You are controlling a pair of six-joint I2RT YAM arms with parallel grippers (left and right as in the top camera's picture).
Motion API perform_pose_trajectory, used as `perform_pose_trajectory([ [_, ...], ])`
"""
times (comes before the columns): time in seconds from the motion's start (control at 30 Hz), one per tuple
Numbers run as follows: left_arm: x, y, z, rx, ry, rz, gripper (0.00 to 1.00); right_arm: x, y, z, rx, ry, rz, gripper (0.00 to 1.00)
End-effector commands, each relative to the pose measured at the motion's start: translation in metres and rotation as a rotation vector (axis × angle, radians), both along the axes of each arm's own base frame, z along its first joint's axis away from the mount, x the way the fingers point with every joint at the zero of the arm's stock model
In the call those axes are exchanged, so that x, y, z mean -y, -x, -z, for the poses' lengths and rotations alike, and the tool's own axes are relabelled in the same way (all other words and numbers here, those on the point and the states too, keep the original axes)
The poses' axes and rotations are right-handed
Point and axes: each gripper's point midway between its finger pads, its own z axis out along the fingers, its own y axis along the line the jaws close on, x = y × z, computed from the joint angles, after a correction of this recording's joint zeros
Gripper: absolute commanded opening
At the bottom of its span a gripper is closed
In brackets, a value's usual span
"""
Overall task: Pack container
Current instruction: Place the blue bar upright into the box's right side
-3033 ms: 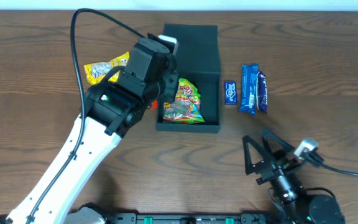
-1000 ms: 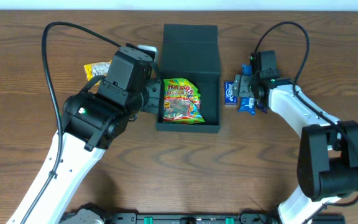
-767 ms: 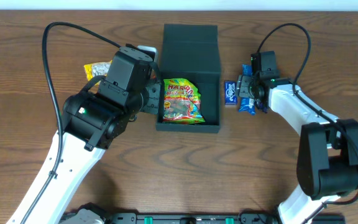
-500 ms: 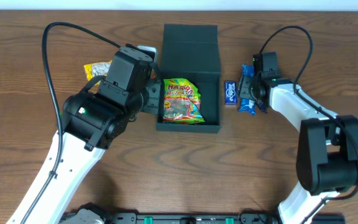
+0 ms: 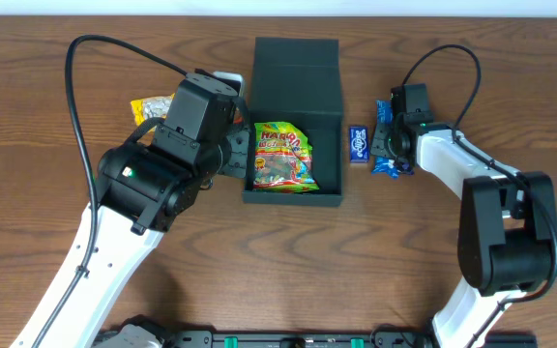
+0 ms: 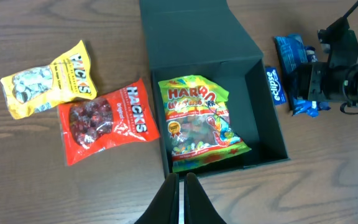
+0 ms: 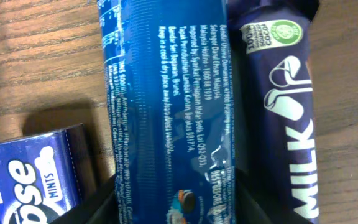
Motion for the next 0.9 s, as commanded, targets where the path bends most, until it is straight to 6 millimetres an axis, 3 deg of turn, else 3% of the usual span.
perform_pose_trajectory([
  [0.0, -0.004, -0.001, 0.004, -0.004, -0.016, -0.018, 0.06, 0.004, -0.004, 0.002, -0.001, -0.001, 0.013, 0.46],
  [0.13, -0.005, -0.001, 0.005, -0.007, -0.017, -0.018, 0.06, 0.002, -0.007, -0.005, 0.015, -0.016, 0.008, 0.32],
  [0.2, -0.005, -0.001, 0.005, -0.007, -0.017, -0.018, 0.06, -0.002, -0.011, -0.013, 0.034, -0.031, 0.001, 0.3],
  [0.4, -0.005, -0.001, 0.005, -0.007, -0.018, -0.018, 0.06, -0.004, -0.029, -0.063, 0.133, -0.041, -0.005, 0.21],
  [0.63, -0.005, -0.001, 0.005, -0.006, -0.019, -0.018, 0.06, -0.013, -0.034, -0.126, 0.24, -0.056, -0.024, 0.2],
  [0.73, -0.006, 0.0, 0.002, 0.005, -0.028, -0.005, 0.06, -0.028, -0.026, -0.15, 0.279, -0.066, -0.06, 0.2],
  [0.87, -0.007, 0.003, -0.003, 0.022, -0.023, 0.0, 0.06, -0.063, -0.01, -0.169, 0.298, -0.084, -0.141, 0.2],
])
